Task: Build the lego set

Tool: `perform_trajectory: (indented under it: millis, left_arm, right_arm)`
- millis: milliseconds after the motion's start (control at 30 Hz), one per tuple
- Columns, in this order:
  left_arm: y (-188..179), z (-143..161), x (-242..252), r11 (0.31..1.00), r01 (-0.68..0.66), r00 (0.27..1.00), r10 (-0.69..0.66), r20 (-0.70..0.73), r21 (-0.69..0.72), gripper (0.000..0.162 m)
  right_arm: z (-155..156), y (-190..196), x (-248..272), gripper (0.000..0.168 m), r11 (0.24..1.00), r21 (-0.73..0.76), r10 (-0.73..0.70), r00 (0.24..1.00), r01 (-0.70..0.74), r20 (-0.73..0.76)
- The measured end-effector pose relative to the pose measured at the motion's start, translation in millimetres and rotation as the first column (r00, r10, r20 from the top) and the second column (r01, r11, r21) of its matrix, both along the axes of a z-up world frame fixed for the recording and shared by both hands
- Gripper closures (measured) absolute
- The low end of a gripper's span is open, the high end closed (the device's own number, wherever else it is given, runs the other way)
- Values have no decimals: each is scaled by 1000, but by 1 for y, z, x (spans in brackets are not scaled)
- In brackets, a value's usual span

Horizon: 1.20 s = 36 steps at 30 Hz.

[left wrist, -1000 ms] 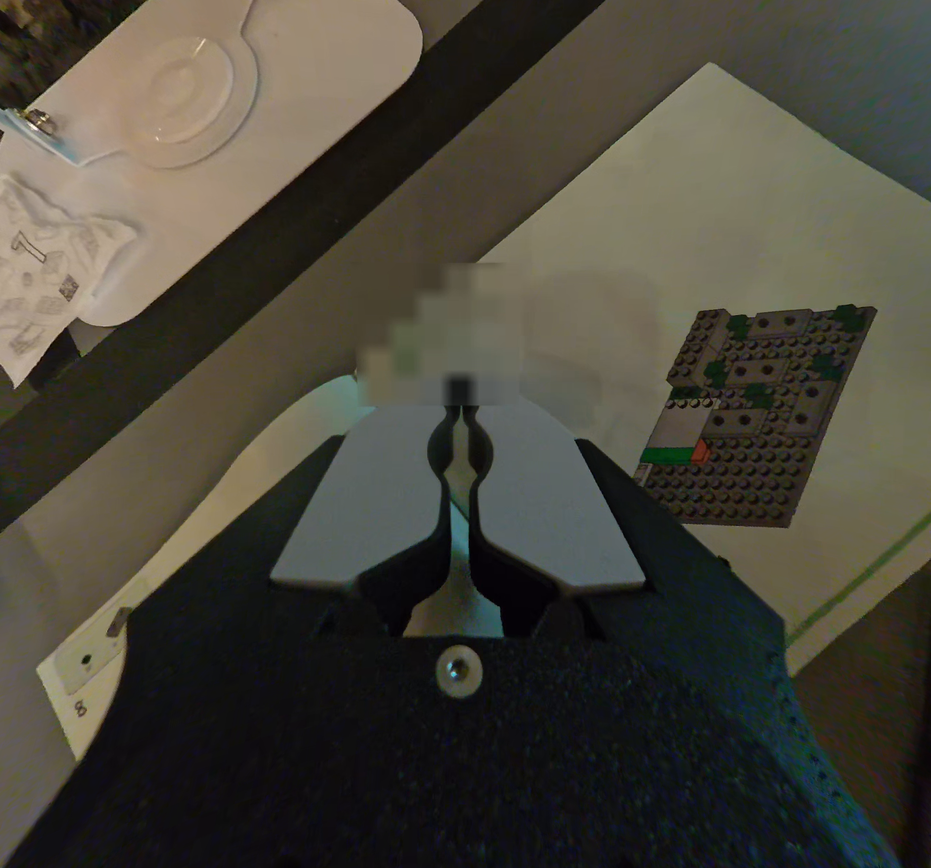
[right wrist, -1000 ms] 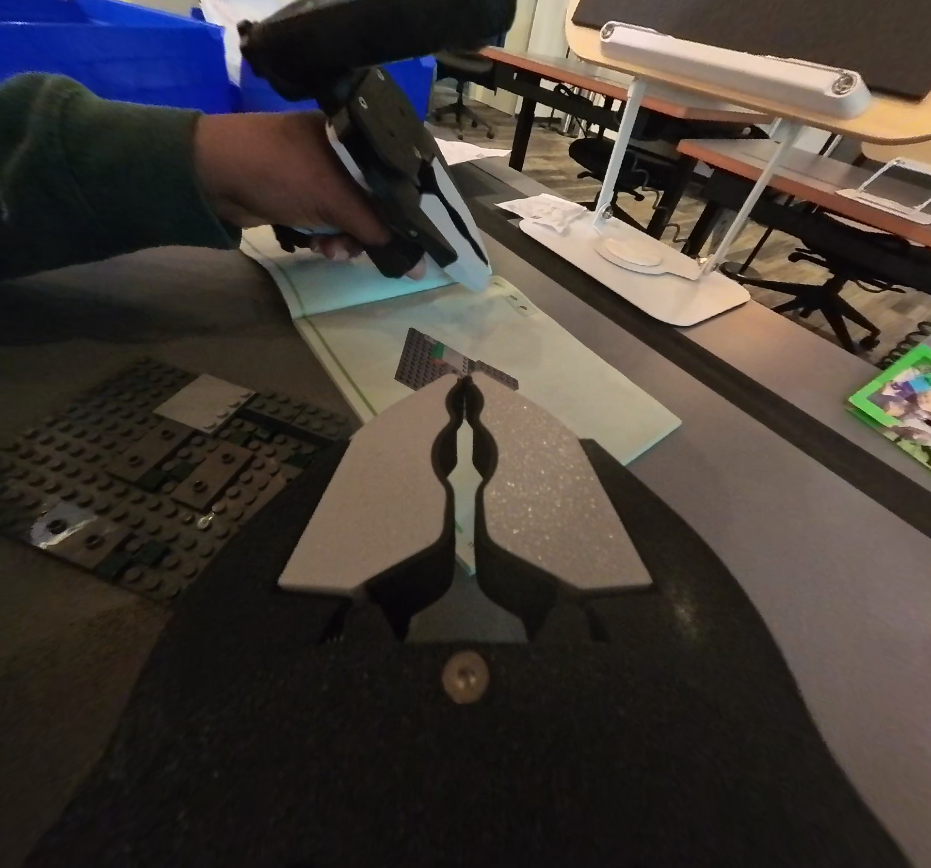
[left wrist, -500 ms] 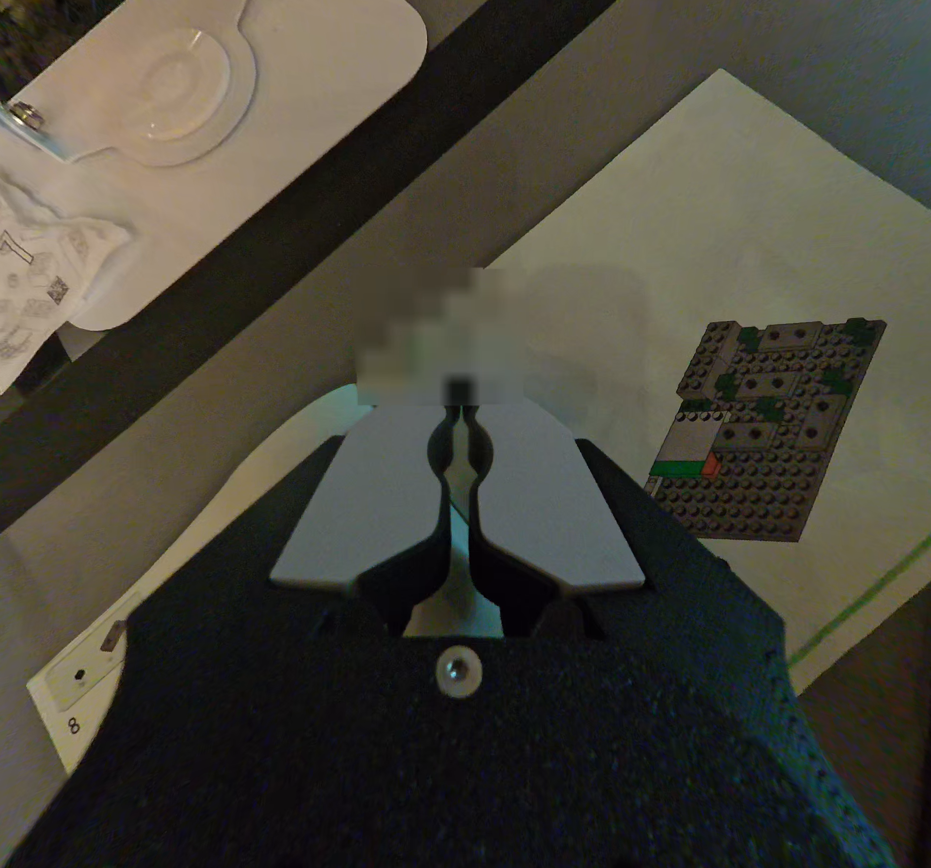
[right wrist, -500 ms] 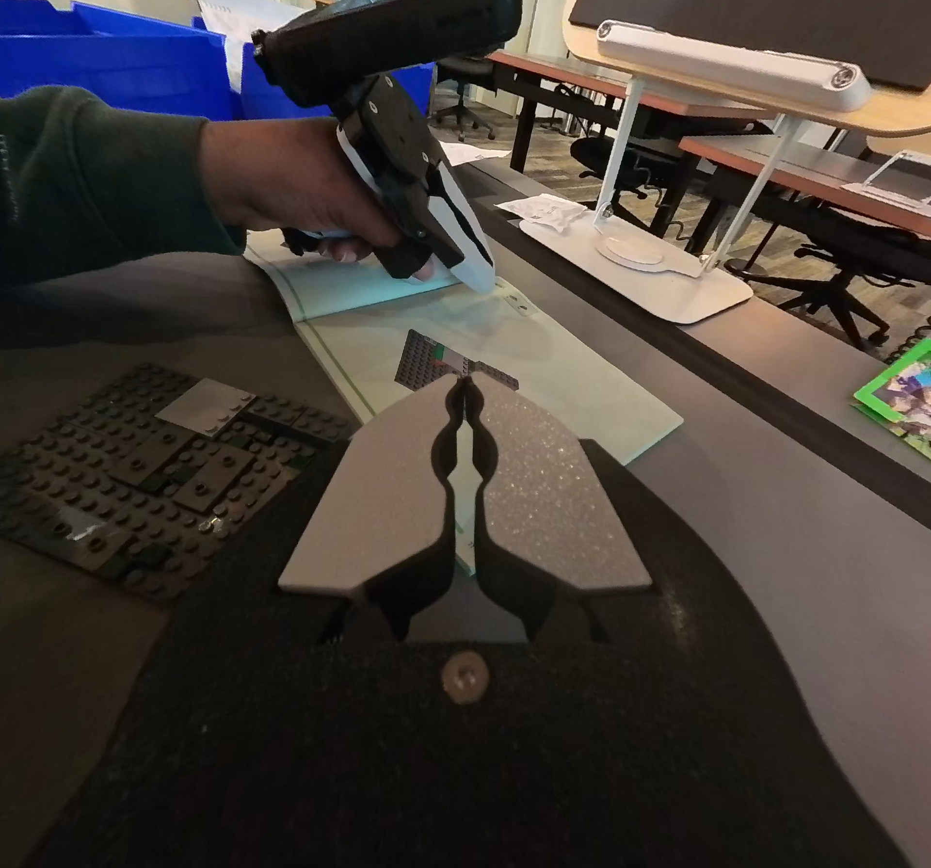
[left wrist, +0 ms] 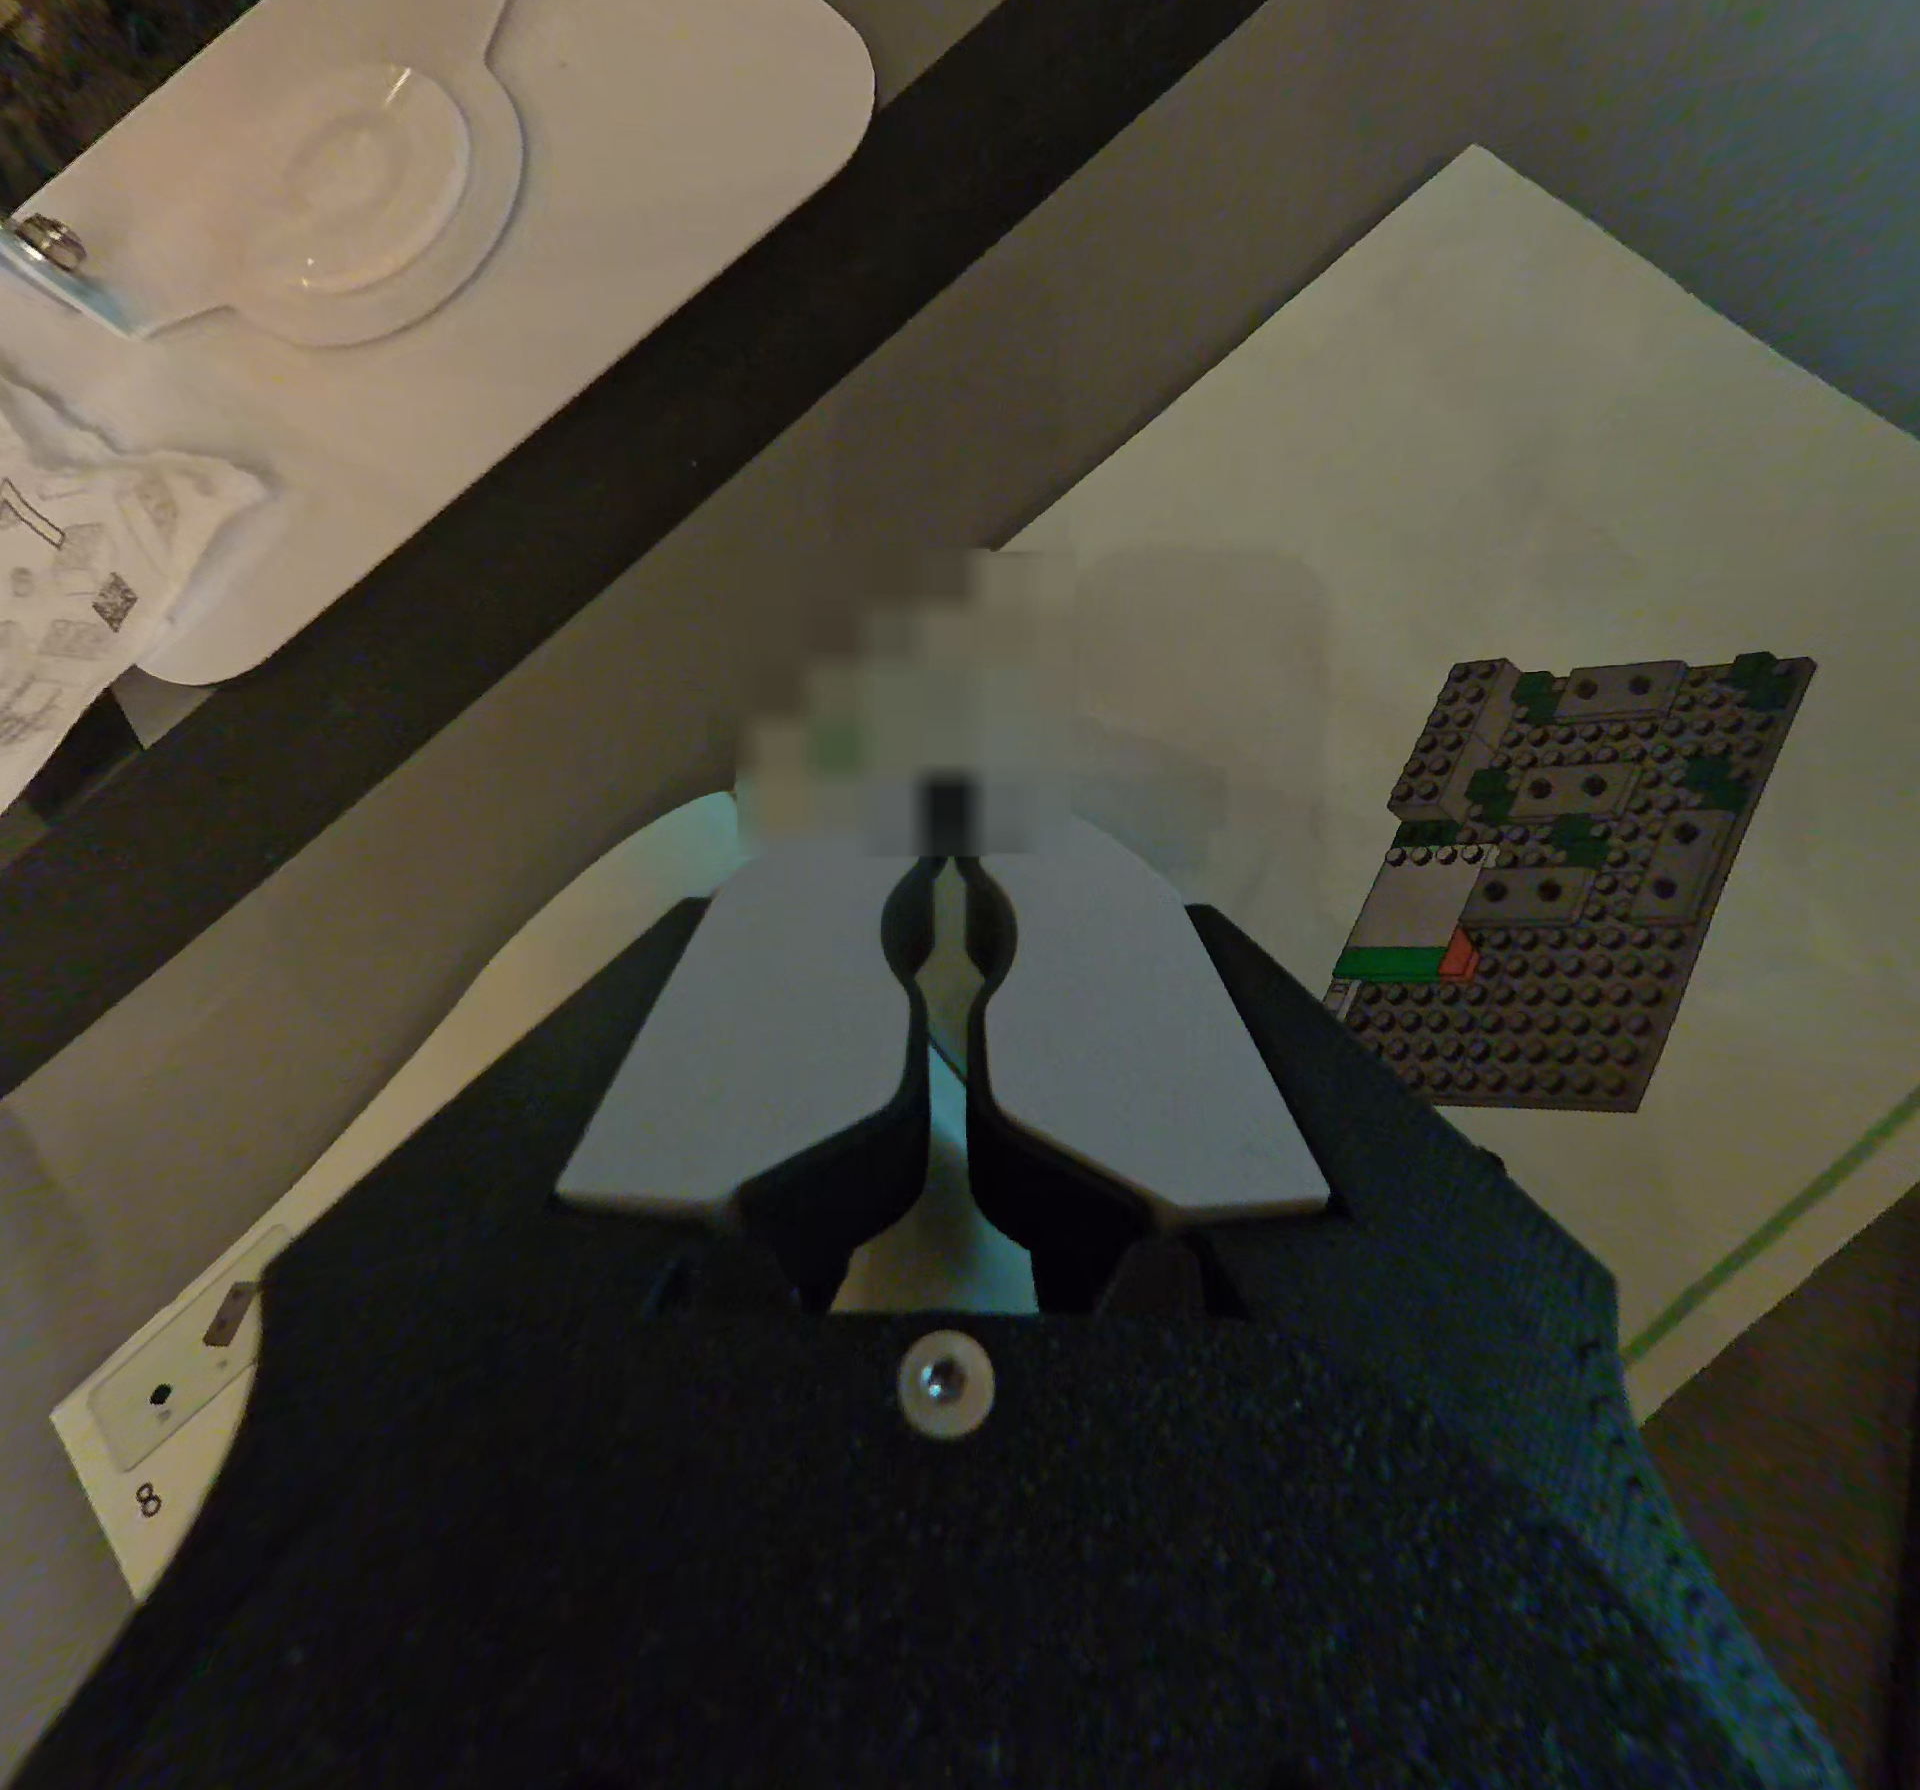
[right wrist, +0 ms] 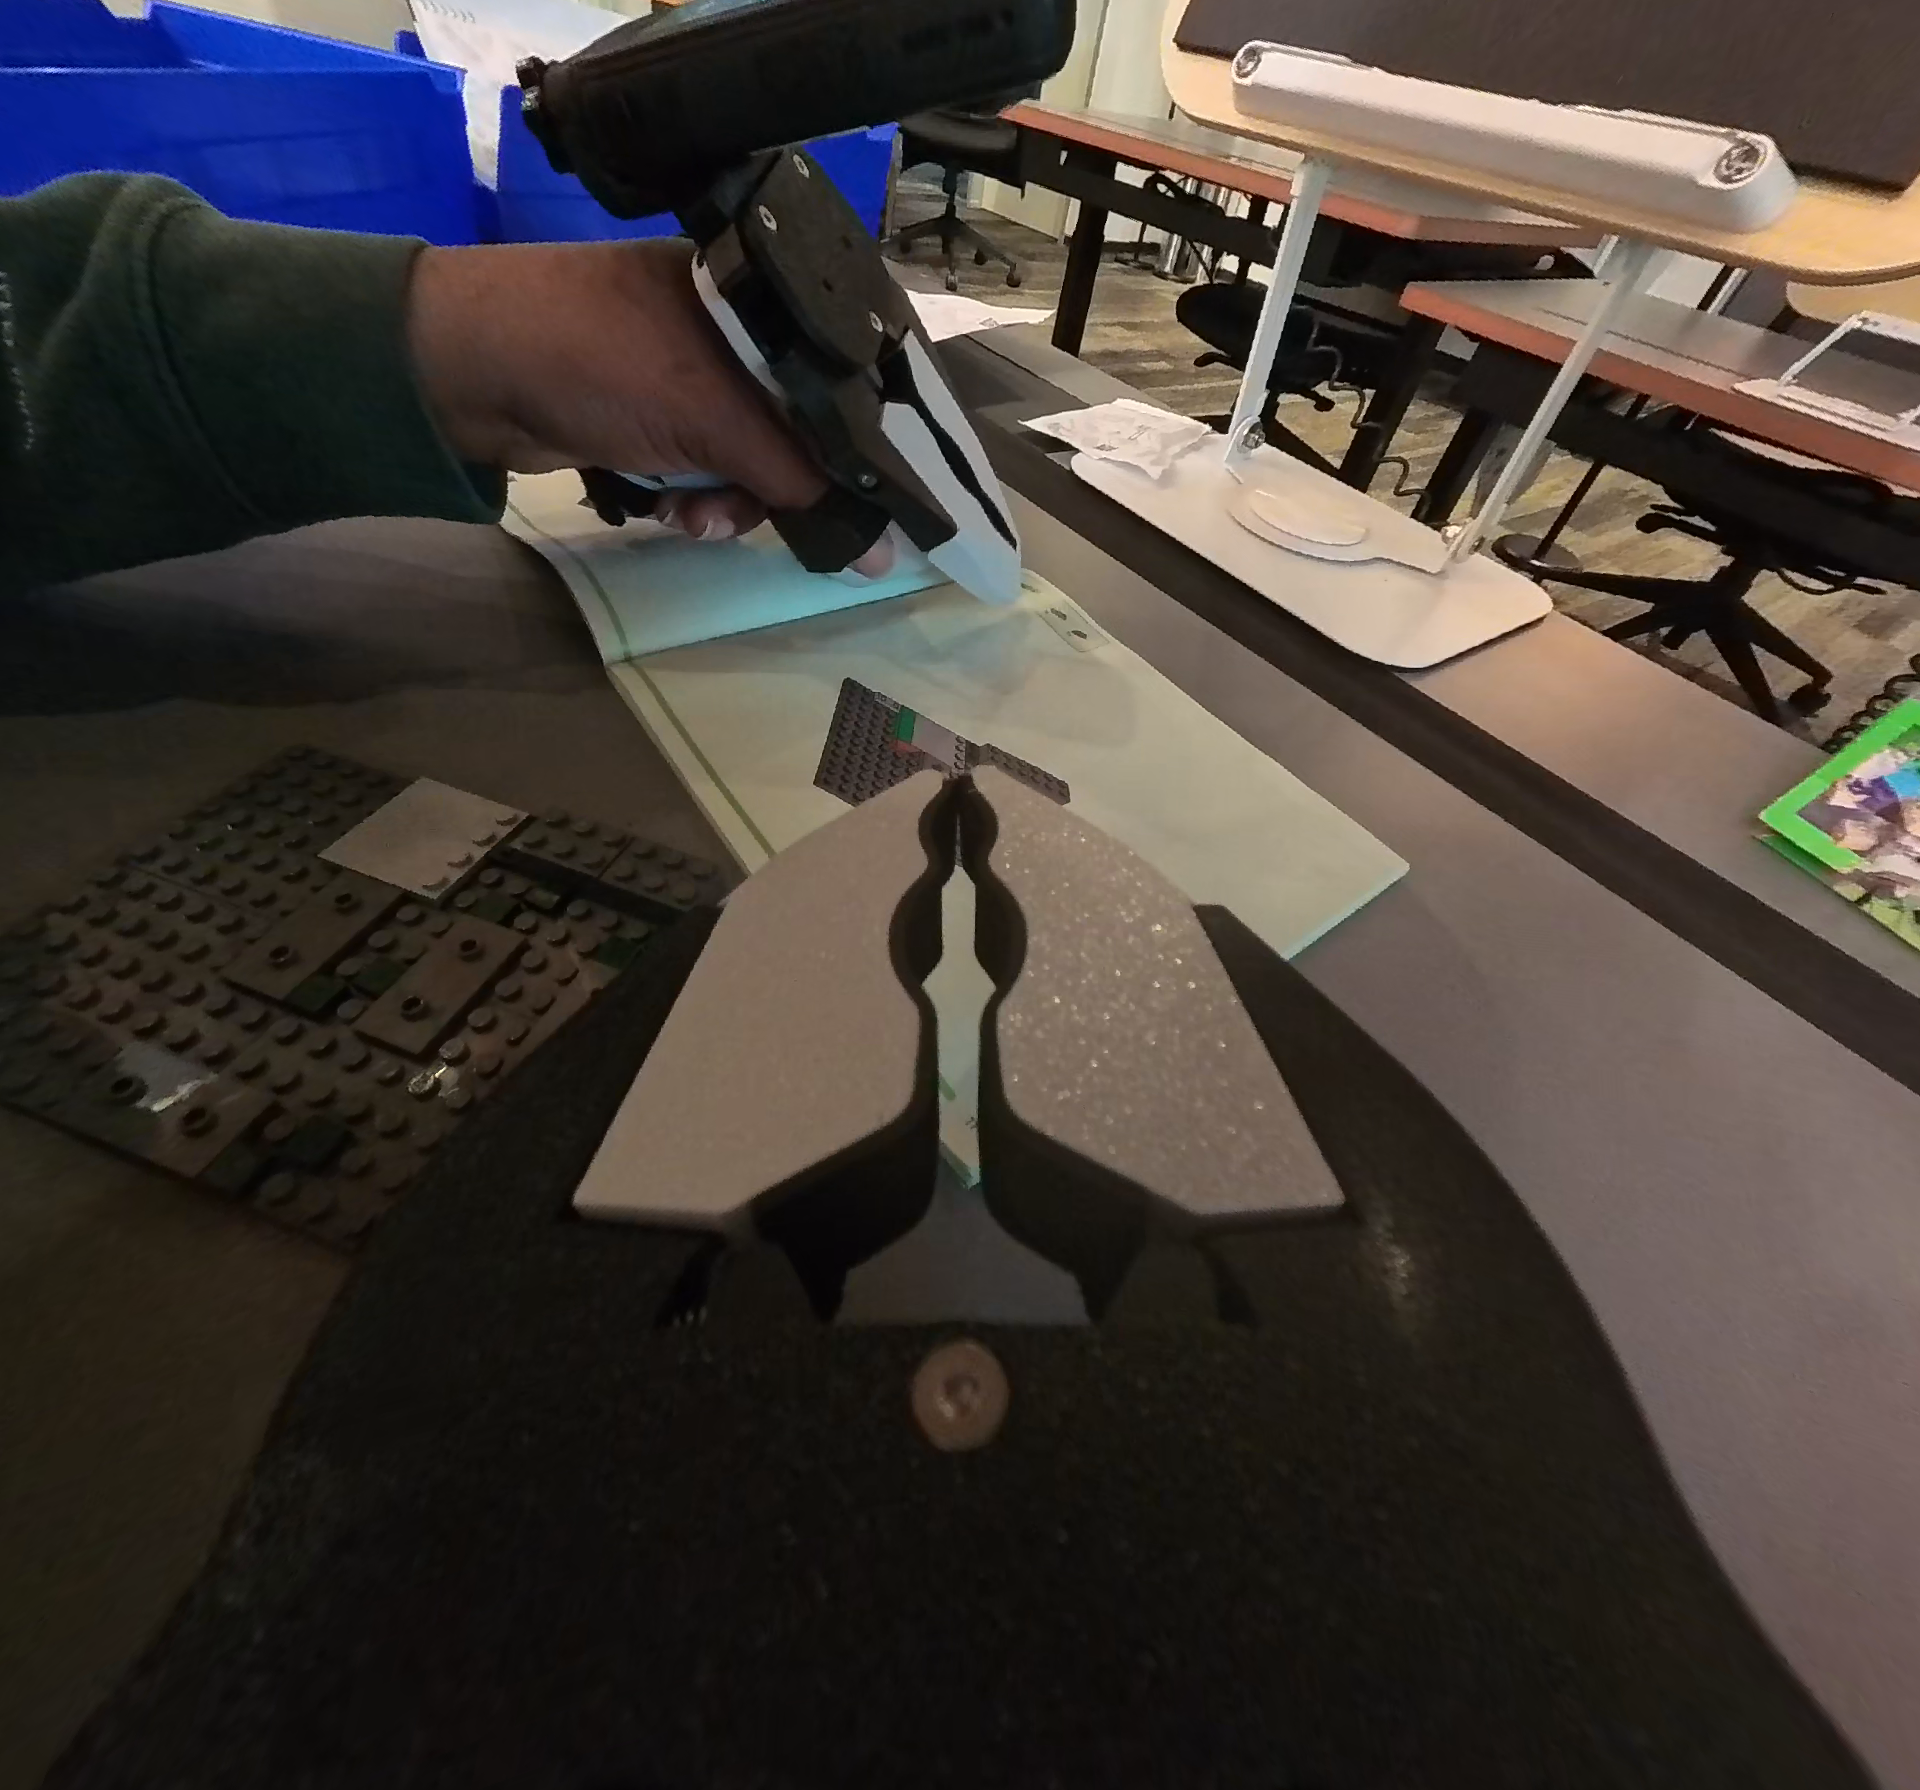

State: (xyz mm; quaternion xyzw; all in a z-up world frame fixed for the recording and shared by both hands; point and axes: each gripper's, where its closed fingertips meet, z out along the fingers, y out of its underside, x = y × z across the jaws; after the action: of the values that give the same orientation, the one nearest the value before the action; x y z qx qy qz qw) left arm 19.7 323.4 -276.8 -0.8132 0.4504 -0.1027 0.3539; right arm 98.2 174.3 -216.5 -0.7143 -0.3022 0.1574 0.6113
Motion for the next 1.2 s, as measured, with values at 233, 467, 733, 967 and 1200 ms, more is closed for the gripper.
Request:
perform_trajectory:
  millis: [233, 467, 733, 967, 1200]
  left_arm:
    - [-1, -1, 1, 1000, 5, 1000, -5, 0, 0, 162]
    - [-4, 4, 2, 1000, 15, 1000, -15, 5, 9, 162]
    - [-6, 9, 3, 1000, 21, 1000, -22, 11, 16, 162]
    - [-6, 7, 1, 1000, 23, 1000, -23, -2, 17, 162]
    - [-4, 7, -3, 1000, 15, 1000, -15, -3, 18, 162]
  right_arm:
    - [0, 0, 0, 168, 1000, 2, -1, 1000, 1, -2]
    - [-1, 0, 0, 168, 1000, -1, -4, 1000, 4, 4]
    - [-2, 1, 0, 168, 1000, -4, -7, 1000, 7, 11]
    - [-2, 2, -1, 168, 1000, -4, -11, 1000, 11, 13]
    - [-2, 2, -1, 168, 1000, -7, -14, 1000, 14, 15]
